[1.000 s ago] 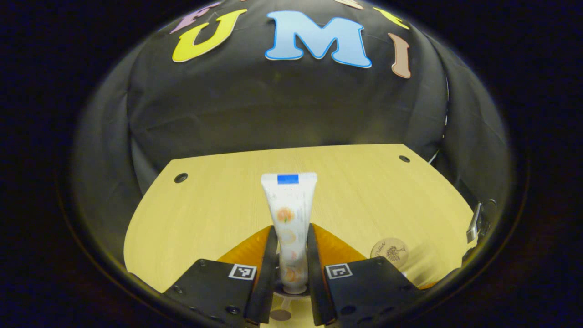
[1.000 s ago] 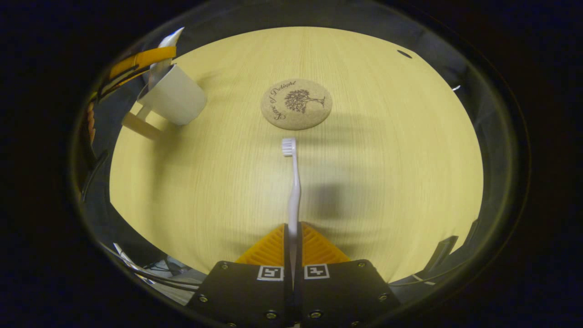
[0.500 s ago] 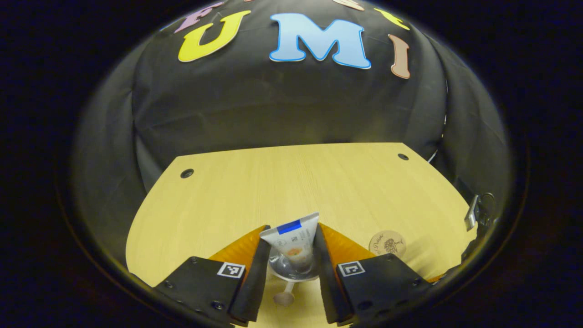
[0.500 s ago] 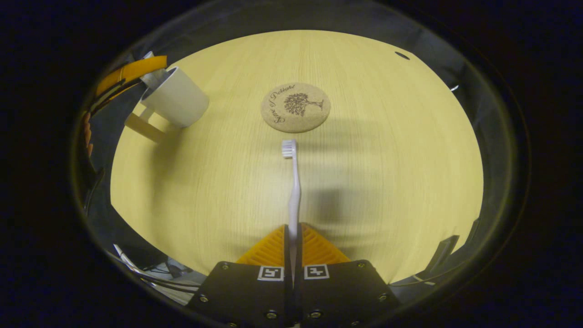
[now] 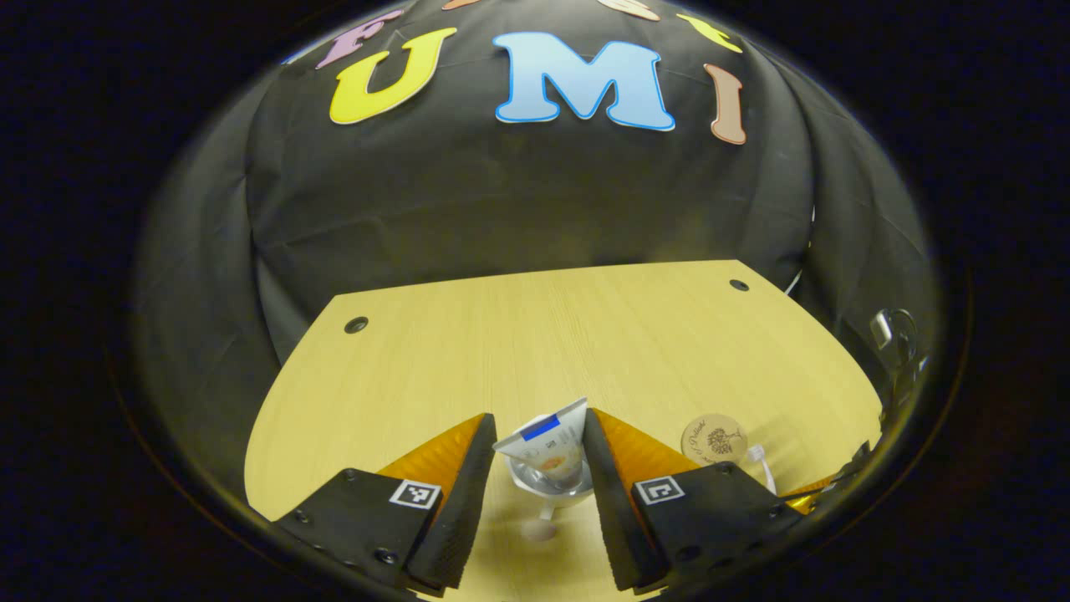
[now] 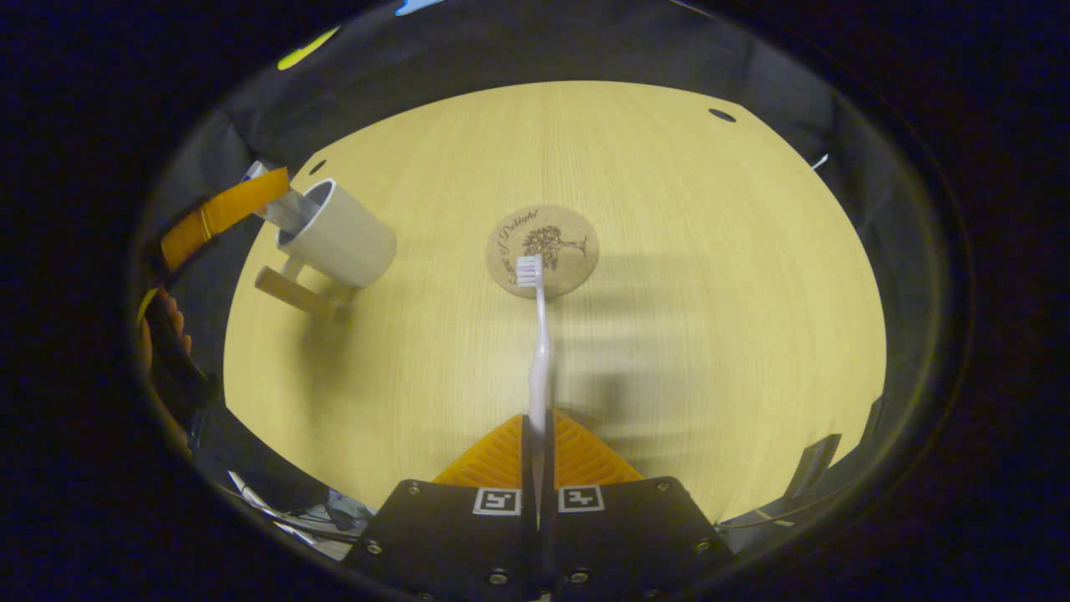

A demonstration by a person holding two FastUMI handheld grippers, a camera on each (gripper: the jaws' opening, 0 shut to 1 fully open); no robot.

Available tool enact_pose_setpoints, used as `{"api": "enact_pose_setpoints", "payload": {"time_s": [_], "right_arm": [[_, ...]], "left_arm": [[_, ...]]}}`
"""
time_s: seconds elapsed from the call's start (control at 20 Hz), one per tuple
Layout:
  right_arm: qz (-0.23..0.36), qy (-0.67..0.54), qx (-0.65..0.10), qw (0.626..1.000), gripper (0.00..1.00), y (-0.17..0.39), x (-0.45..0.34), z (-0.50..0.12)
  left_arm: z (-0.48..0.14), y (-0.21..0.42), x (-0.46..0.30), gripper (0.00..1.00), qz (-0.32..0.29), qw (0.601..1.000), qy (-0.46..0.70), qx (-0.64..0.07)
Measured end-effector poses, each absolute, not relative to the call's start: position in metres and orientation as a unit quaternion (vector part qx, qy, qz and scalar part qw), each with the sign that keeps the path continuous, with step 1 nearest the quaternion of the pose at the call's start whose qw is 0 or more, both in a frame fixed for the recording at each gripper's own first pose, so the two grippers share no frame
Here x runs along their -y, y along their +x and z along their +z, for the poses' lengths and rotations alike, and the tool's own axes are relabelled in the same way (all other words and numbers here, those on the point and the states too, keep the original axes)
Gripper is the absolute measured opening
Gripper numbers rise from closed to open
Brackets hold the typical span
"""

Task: Put the toothbrush and toothpaste on the desktop into the cup, then pick up the cup and place it on the coaster on the desktop.

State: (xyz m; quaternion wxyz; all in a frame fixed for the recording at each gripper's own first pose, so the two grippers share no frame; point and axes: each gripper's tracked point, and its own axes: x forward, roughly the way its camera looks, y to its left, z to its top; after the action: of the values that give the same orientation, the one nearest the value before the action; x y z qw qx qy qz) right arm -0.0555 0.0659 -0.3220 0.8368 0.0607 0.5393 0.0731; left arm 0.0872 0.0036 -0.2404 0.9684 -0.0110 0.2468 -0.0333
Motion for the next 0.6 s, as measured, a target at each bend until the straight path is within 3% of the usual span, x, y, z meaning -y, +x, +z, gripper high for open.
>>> {"api": "enact_pose_setpoints", "payload": {"time_s": [0.6], "right_arm": [[0.116, 0.115, -0.438, 0.884, 0.02, 0.046, -0.133, -0.228]], "left_arm": [[-0.226, 0.039, -0.021, 0.68, -0.038, 0.968, -0.017, -0.246]]}}
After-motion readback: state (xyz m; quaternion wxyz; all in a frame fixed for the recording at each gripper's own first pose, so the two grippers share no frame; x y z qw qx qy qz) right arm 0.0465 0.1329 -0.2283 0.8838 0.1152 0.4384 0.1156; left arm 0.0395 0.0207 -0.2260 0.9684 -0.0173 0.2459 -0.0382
